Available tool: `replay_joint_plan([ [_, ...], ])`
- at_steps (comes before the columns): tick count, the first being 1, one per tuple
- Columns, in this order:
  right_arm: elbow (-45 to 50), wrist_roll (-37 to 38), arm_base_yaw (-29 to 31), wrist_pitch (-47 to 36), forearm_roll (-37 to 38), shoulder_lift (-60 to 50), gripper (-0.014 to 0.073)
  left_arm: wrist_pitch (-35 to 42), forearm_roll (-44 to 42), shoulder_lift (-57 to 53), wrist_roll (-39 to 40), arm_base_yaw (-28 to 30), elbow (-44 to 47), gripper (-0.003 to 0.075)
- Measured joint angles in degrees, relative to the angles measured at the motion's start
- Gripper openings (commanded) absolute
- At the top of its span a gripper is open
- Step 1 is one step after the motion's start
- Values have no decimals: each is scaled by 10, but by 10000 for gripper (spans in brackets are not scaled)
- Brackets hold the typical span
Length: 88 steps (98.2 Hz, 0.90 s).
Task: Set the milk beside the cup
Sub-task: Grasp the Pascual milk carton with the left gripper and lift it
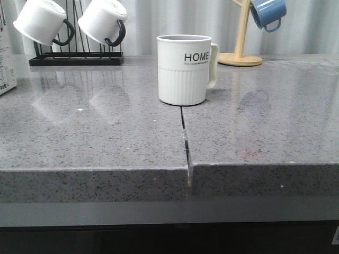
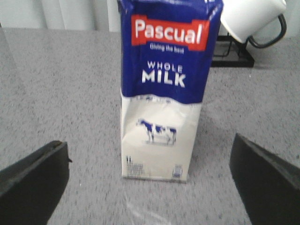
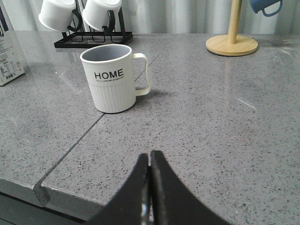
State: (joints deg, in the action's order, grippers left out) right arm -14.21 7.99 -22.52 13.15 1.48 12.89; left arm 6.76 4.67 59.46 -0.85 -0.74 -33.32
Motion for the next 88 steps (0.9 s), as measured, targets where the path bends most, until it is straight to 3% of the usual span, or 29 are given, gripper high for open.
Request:
replay_joint_plan([
  [88, 0, 0, 0, 0, 0, 0, -69, 72, 1, 194, 0, -13, -134, 651],
])
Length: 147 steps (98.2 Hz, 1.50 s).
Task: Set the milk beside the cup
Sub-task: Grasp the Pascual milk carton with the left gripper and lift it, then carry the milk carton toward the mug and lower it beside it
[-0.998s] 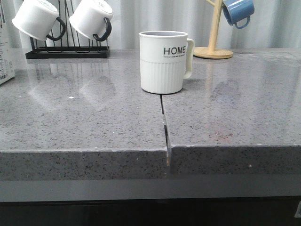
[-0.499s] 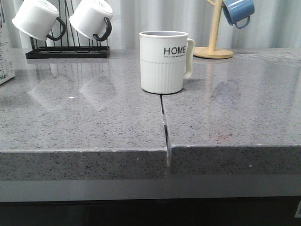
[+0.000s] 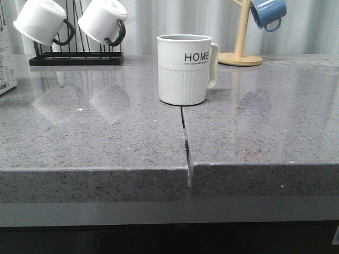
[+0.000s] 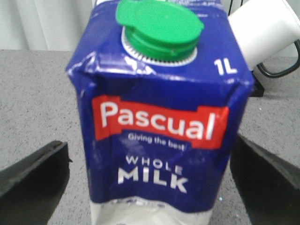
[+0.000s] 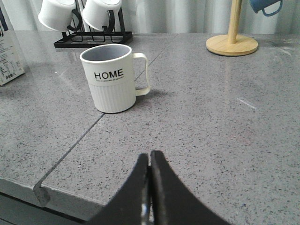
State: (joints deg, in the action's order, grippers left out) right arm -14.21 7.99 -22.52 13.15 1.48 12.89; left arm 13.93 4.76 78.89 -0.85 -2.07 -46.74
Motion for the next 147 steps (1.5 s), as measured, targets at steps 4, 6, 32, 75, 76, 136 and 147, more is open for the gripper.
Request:
replay_joint_plan([
  [4, 0, 0, 0, 0, 0, 0, -69, 7, 0, 9, 0, 0, -2, 651],
  [6, 0, 0, 0, 0, 0, 0, -69, 10, 0, 12, 0, 0, -6, 651],
  [32, 0, 0, 0, 0, 0, 0, -69, 31, 0, 59, 0, 0, -25, 612],
  [75, 0, 0, 0, 0, 0, 0, -69, 35, 5, 65, 0, 0, -27, 195],
  [76, 0, 0, 0, 0, 0, 0, -69, 35, 6, 65, 0, 0, -27, 195],
  [136, 0, 0, 0, 0, 0, 0, -69, 73, 245, 20, -206, -151, -27, 189],
  [147, 0, 0, 0, 0, 0, 0, -69, 106, 340, 20, -289, -206, -27, 189],
])
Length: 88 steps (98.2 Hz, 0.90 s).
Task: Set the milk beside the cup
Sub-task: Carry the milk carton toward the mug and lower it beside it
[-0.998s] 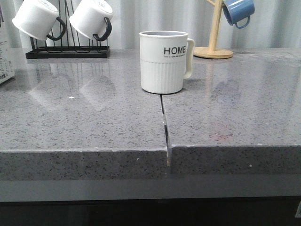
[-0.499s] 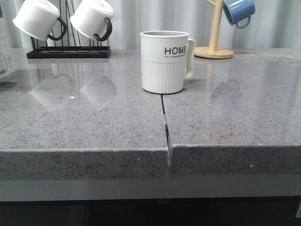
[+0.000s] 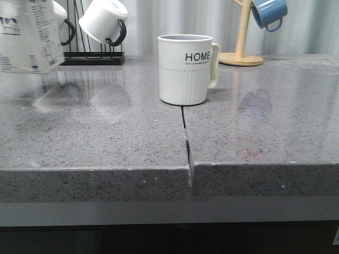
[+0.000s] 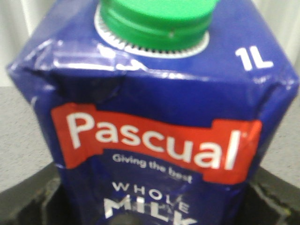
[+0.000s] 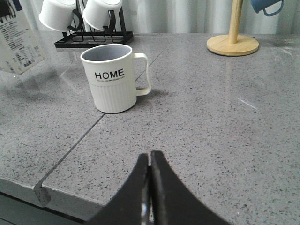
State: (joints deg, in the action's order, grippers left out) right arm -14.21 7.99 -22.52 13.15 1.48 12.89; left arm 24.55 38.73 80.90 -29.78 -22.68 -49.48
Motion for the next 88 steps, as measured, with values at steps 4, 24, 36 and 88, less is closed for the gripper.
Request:
replay_joint_plan([
  [4, 0, 0, 0, 0, 0, 0, -69, 15, 27, 0, -23, -16, 0, 189],
  [24, 0, 0, 0, 0, 0, 0, -69, 61, 133, 6, -79, -88, -4, 189],
  [36, 0, 0, 0, 0, 0, 0, -69, 75, 164, 27, -84, -115, -23, 189],
  [88, 0, 0, 0, 0, 0, 0, -69, 103, 244, 107, -116, -204, -83, 189],
])
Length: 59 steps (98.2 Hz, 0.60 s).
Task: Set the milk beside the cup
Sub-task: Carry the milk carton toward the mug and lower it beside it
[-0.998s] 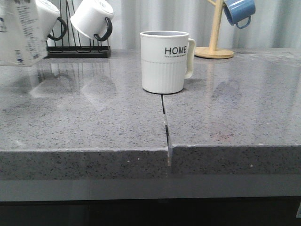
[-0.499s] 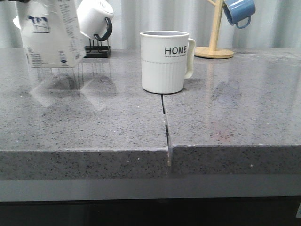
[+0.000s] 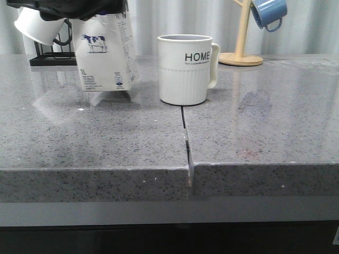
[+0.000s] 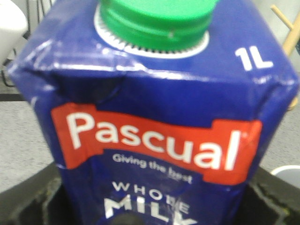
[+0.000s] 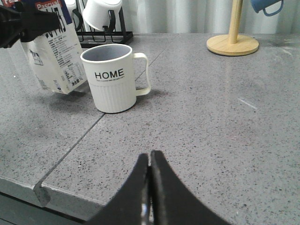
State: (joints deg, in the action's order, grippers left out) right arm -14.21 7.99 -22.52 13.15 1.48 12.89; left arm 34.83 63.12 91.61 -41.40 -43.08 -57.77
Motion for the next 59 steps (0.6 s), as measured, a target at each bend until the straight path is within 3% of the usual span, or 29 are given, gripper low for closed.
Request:
replay_joint_plan([
  [36, 0, 0, 0, 0, 0, 0, -69, 2, 16, 16, 0, -17, -2, 204],
  [46, 0, 0, 0, 0, 0, 0, -69, 2, 16, 18, 0, -17, -3, 298],
  [59, 0, 0, 0, 0, 0, 0, -69, 2, 16, 18, 0, -17, -3, 502],
])
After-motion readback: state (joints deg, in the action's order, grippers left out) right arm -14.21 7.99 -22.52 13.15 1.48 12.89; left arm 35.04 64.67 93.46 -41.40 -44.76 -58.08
